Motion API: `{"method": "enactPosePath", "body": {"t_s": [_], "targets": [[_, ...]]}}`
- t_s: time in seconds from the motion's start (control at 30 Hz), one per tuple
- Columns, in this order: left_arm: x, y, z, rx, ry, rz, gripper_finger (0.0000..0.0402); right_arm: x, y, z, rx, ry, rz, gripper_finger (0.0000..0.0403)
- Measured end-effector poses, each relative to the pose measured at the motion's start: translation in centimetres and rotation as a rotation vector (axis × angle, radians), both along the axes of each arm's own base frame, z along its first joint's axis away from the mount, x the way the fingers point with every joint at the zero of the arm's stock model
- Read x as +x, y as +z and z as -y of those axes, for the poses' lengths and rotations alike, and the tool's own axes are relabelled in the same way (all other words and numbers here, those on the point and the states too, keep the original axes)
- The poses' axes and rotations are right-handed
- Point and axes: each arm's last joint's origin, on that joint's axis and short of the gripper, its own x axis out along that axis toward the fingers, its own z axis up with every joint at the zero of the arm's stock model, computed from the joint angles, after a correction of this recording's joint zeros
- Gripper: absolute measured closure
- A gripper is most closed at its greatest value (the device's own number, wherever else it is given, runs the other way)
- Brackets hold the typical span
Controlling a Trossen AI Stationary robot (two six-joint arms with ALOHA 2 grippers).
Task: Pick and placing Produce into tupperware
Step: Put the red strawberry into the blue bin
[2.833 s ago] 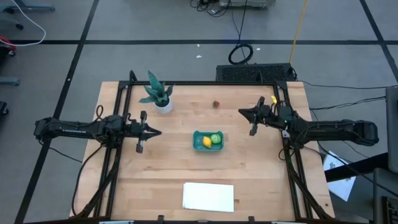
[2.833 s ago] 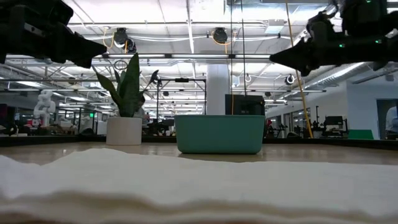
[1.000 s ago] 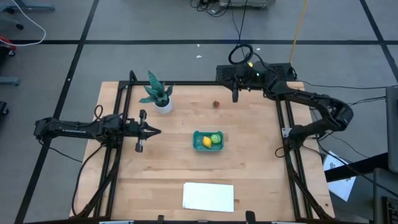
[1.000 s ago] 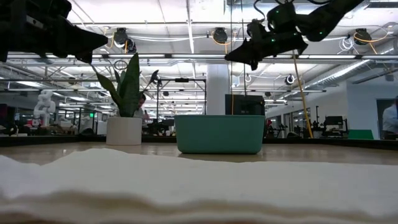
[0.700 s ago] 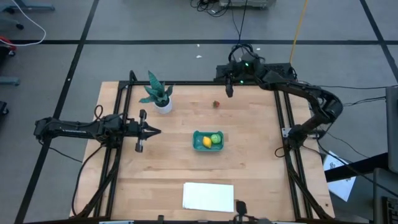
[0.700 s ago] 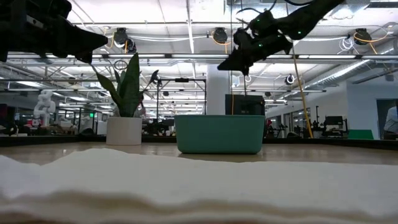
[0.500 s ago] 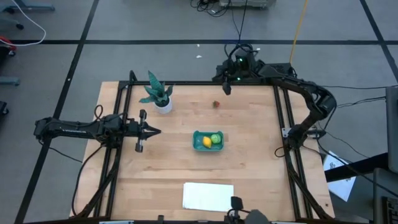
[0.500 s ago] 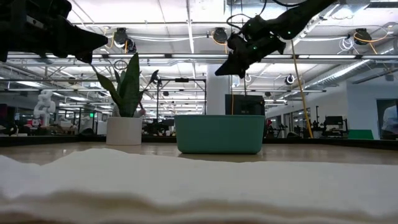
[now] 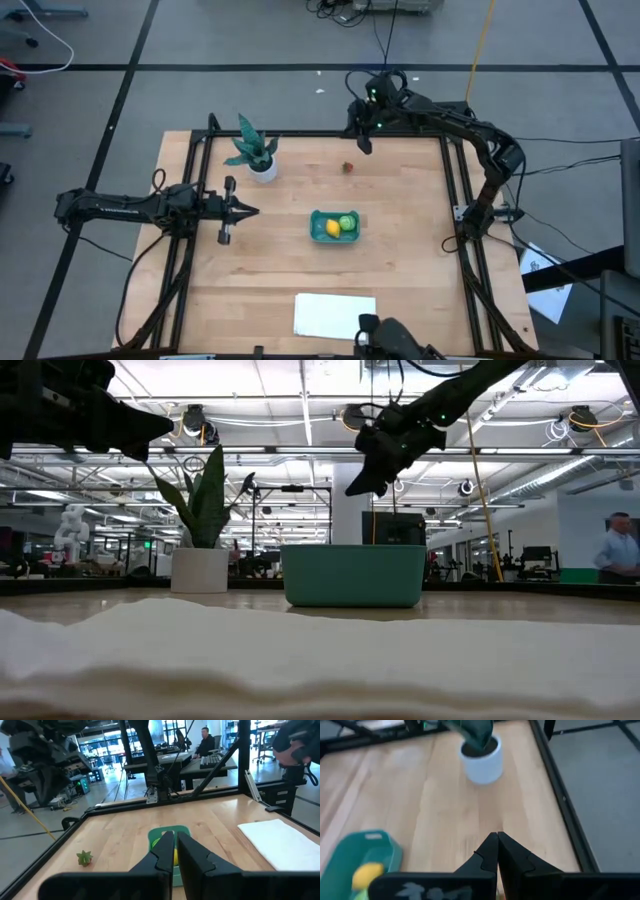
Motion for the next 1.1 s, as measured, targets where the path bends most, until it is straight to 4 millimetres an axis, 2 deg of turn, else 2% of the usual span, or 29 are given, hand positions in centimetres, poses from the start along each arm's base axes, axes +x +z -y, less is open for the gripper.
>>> {"method": "enactPosePath", "body": {"t_s": [0.17, 0.6, 1.1], "targets": [[0.0, 0.0, 0.0, 0.001, 0.000, 0.000, 0.0376, -0.6, -0.7, -0.5, -0.030, 0.042, -0.098, 0.0403], [0.0, 0.0, -0.1, 0.011, 0.017, 0.000, 0.0376, -0.8, -1.6, -1.2, -0.135, -0.019, -0.298, 0.0403], [0.0, 0.0, -0.1, 0.010, 0.018, 0.000, 0.0376, 0.6, -1.4, -2.3, -0.170, 0.016, -0.250, 0.0368]]}}
